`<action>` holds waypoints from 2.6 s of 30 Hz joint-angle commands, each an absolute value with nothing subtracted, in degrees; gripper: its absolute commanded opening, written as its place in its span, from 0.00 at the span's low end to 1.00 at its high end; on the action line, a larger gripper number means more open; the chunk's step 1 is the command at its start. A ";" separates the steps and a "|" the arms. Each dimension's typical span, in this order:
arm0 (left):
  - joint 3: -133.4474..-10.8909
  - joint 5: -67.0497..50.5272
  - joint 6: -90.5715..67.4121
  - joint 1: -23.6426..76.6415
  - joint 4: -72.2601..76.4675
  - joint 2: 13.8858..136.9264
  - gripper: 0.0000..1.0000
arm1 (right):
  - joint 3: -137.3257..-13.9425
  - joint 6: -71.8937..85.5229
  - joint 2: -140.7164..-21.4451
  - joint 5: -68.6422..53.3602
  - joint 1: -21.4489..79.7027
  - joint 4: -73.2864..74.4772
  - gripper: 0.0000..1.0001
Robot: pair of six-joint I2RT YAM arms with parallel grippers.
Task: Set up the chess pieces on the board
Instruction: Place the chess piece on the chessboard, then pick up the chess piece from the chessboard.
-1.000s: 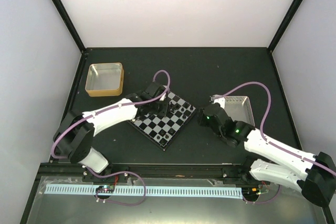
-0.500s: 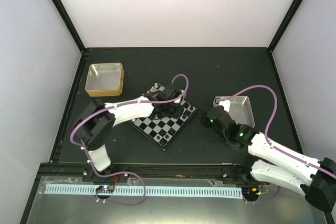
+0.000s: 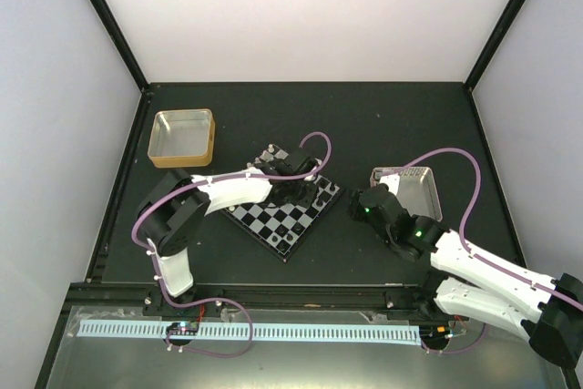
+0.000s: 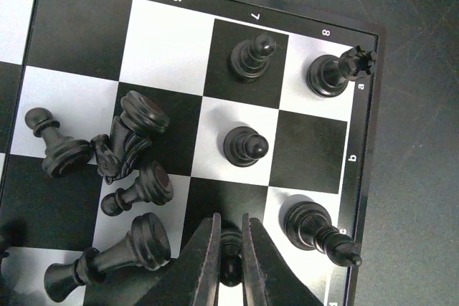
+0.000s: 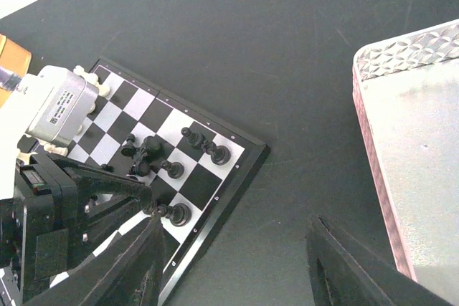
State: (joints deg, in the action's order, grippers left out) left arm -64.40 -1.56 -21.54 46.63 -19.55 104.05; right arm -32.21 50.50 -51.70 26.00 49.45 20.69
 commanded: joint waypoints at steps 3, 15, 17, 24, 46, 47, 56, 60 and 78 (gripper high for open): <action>-66.75 0.15 -19.97 46.93 -18.34 105.76 0.09 | -31.69 51.06 -51.33 27.47 49.27 20.17 0.56; -67.89 0.00 -19.61 46.96 -18.43 106.76 0.13 | -31.20 50.52 -50.18 26.35 49.24 19.03 0.56; -68.00 0.07 -19.48 47.00 -18.64 106.58 0.17 | -31.20 50.56 -50.19 26.29 49.30 19.07 0.56; -69.89 -0.02 -20.76 46.89 -22.34 103.67 0.30 | -32.03 49.84 -48.21 24.62 49.25 18.52 0.56; -47.96 12.30 -28.84 37.42 -19.33 62.60 0.39 | -53.77 35.38 -80.40 4.75 49.76 19.38 0.56; -47.08 13.58 -28.38 37.12 -19.05 59.49 0.41 | -55.36 34.66 -82.99 4.20 50.21 19.39 0.55; -40.56 21.14 -24.85 36.13 -18.13 38.22 0.63 | -68.13 32.48 -100.34 3.22 54.34 24.07 0.51; -39.84 20.88 -25.25 36.00 -19.47 35.67 0.65 | -70.64 33.37 -104.13 5.05 54.56 25.48 0.45; -38.85 18.81 -25.81 35.90 -18.47 36.97 0.67 | -74.39 33.13 -111.30 8.53 54.67 27.75 0.38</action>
State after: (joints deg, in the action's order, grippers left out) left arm -38.85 19.25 -25.69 36.32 -19.00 36.51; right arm -73.43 33.41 -110.43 6.35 54.61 27.00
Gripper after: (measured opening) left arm 0.668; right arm 0.385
